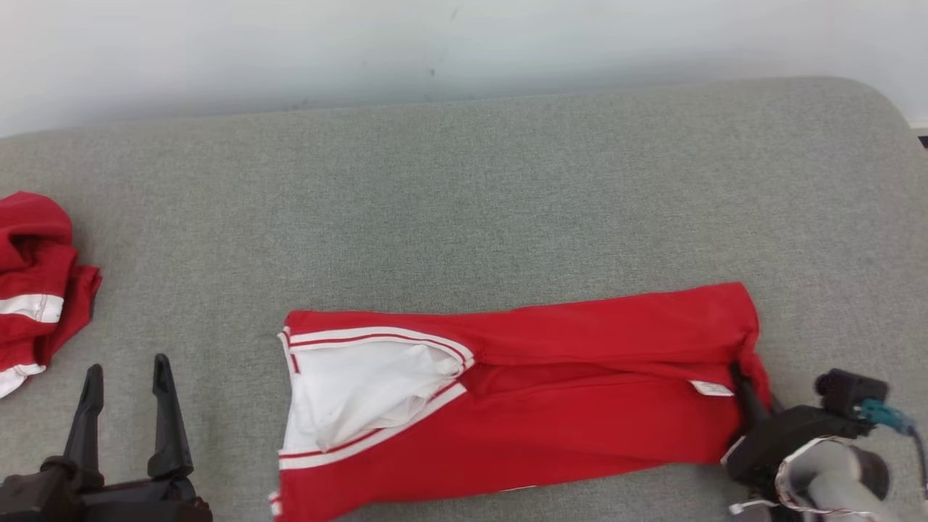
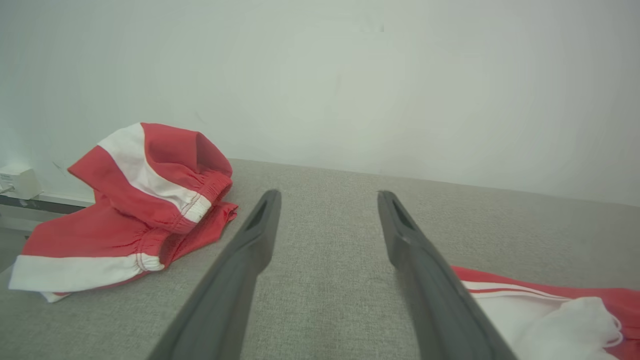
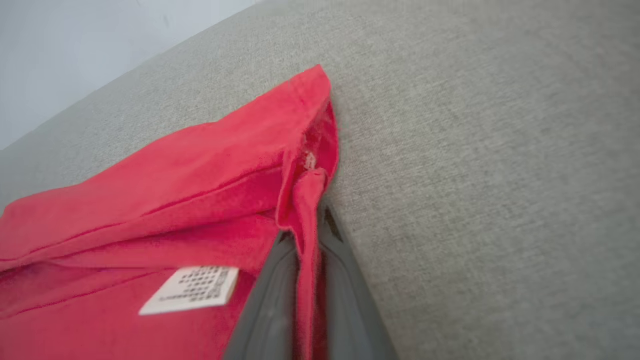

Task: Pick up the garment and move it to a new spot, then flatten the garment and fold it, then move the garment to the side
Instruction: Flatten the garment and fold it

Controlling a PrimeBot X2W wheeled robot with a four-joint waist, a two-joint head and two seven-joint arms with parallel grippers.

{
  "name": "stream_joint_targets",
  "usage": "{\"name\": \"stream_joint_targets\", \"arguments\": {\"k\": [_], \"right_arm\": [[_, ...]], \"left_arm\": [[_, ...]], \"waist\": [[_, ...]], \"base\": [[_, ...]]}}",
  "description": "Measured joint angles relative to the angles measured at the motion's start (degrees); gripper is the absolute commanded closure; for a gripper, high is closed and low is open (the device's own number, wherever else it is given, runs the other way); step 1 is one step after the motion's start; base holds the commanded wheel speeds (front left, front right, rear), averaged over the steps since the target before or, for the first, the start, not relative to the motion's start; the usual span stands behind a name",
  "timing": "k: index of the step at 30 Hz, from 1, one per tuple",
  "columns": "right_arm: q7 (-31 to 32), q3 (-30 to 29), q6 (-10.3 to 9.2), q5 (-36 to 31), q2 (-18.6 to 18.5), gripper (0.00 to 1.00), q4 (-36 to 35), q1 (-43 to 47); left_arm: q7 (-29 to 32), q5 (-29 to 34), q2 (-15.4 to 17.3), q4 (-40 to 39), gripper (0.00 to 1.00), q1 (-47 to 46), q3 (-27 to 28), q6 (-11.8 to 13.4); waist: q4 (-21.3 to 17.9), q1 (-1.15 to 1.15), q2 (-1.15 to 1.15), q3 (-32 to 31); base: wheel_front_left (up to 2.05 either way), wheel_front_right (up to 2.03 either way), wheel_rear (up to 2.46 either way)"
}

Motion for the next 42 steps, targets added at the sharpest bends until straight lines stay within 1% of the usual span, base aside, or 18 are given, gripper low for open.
{"name": "stream_joint_targets", "arguments": {"k": [2, 3, 8, 12, 14, 18, 20, 22, 27, 33, 37, 42], "right_arm": [[-0.6, -0.4, 0.0, 0.5, -2.2, 1.0, 0.7, -0.4], [-0.6, -0.4, 0.0, 0.5, -2.2, 1.0, 0.7, -0.4], [-1.5, -2.2, 0.0, 1.2, -9.6, 1.0, 2.7, -0.6], [-2.0, -4.0, 0.0, 1.7, -14.1, 1.0, 2.9, -0.5], [-2.4, -4.2, 0.0, 1.6, -15.1, 1.0, 2.1, -0.5], [-2.6, -3.4, 0.0, 0.3, -15.2, 1.0, -1.5, -0.3], [-2.9, -2.8, 0.0, -0.7, -14.7, 1.0, -3.9, 0.1], [-2.9, -2.2, 0.0, -1.6, -13.3, 1.0, -7.1, 0.5], [-3.0, 0.2, 0.0, -4.1, -8.6, 1.0, -15.7, 2.5], [-1.3, 3.2, 0.0, -7.1, -2.3, 1.0, -23.7, 5.2], [0.0, 5.1, -0.01, -8.4, 1.8, 1.0, -27.0, 7.2], [0.8, 7.5, -0.01, -9.8, 5.9, 1.0, -27.8, 8.7]], "left_arm": [[0.0, 0.3, 0.0, 0.0, 0.0, 0.0, 0.0, -0.1], [0.0, 0.3, 0.0, 0.0, 0.0, 0.0, 0.0, -0.1], [0.0, 0.5, -0.1, -0.2, 0.0, 0.2, -0.1, -0.2], [0.0, 0.5, -0.1, -0.2, 0.0, 1.2, -0.1, -0.4], [0.0, 0.5, -0.1, -0.3, 0.0, 1.4, 0.1, -0.5], [0.0, 0.3, -0.1, -0.3, 0.0, 1.9, 0.3, -0.5], [0.0, 0.2, -0.1, -0.4, 0.0, 2.2, 0.3, -0.4], [0.0, 0.0, -0.1, -0.4, 0.0, 2.4, 0.2, -0.1], [0.0, -0.3, -0.1, -0.4, 0.0, 2.5, 0.3, 0.0], [0.0, -0.6, -0.1, 0.0, 0.0, 2.4, -0.3, 0.0], [0.0, -0.6, -0.1, 0.1, 0.0, 2.3, -0.8, 0.1], [0.0, -0.7, -0.1, 0.3, 0.0, 2.1, -1.5, 0.1]], "waist": [[-0.1, 0.0, 0.0, -0.3], [-0.1, 0.0, 0.0, -0.3], [-0.4, 0.0, 0.0, -1.2], [-0.6, 0.0, 0.0, -2.0], [-0.9, 0.0, 0.0, -2.3], [-1.2, 0.0, 0.0, -2.9], [-1.4, 0.0, 0.0, -3.0], [-1.5, 0.0, 0.0, -3.1], [-1.5, -0.01, 0.0, -3.4], [-0.8, 0.0, 0.0, -3.6], [0.2, -0.01, 0.0, -3.7], [1.5, -0.01, 0.0, -3.5]], "base": [[0.0, 0.0, 0.0], [0.0, 0.0, 0.0], [0.0, 0.0, 0.0], [0.0, 0.0, 0.0], [0.0, 0.0, 0.0], [0.0, 0.0, 0.0], [0.0, 0.0, 0.0], [0.0, 0.0, 0.0], [0.0, 0.0, 0.0], [0.0, 0.0, 0.0], [0.0, 0.0, 0.0], [0.0, 0.0, 0.0]]}}
